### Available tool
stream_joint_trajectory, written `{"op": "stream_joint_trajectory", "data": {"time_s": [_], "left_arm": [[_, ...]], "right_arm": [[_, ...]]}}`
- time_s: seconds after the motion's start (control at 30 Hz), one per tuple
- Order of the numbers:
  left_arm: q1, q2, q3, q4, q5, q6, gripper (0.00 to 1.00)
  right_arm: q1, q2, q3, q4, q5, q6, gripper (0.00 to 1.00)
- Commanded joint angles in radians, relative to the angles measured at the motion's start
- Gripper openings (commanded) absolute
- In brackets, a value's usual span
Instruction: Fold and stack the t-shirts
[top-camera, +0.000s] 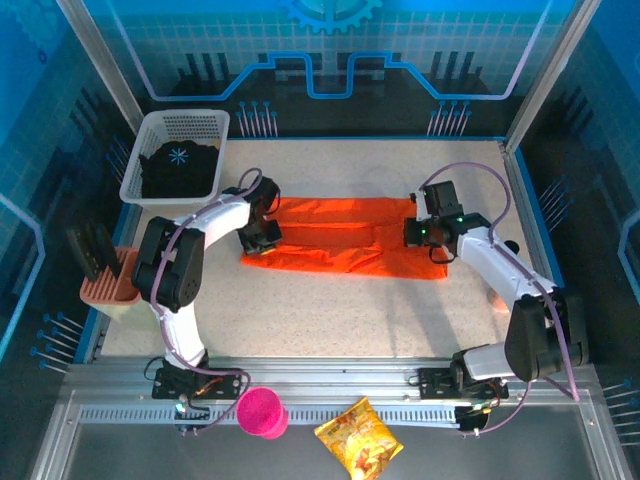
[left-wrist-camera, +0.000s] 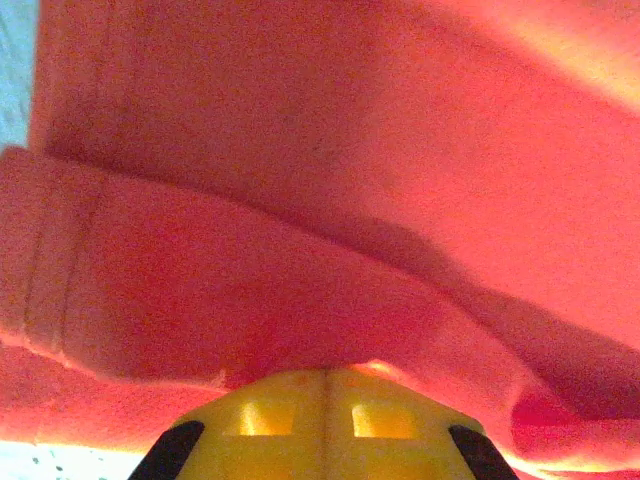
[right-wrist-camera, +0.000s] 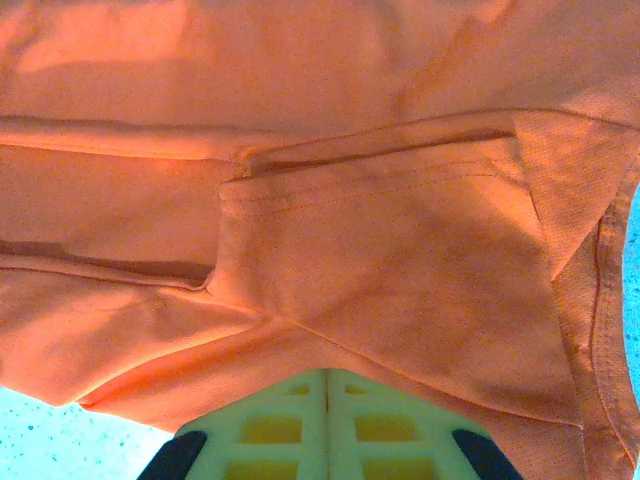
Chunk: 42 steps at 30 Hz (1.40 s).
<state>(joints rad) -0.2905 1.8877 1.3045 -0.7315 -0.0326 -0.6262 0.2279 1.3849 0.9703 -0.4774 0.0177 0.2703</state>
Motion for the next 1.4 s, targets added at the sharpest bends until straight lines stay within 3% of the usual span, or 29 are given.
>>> {"op": "stream_joint_trajectory", "data": {"time_s": [0.0, 0.37, 0.67, 0.8, 1.0, 1.37], "left_arm": [[0.011, 0.019, 0.069, -0.044, -0.064, 0.04, 0.0], [0.045, 0.079, 0.142, -0.011, -0.106, 0.095, 0.0], [0.012, -0.182, 0.114, -0.123, -0.135, 0.132, 0.0], [0.007, -0.24, 0.085, -0.183, -0.089, 0.144, 0.0], [-0.007, -0.128, 0.004, -0.159, 0.025, 0.165, 0.0], [-0.007, 0.04, 0.027, -0.044, -0.032, 0.135, 0.0]], "right_arm": [[-0.008, -0.024, 0.005, -0.026, -0.006, 0.018, 0.08], [-0.009, -0.053, 0.004, -0.054, -0.01, 0.02, 0.13], [-0.008, -0.068, -0.01, -0.063, -0.055, 0.054, 0.13], [-0.006, -0.044, -0.015, -0.064, -0.085, 0.081, 0.12], [-0.002, -0.016, 0.002, -0.082, -0.121, 0.091, 0.0], [0.001, -0.024, 0.002, -0.11, -0.122, 0.085, 0.0]]}}
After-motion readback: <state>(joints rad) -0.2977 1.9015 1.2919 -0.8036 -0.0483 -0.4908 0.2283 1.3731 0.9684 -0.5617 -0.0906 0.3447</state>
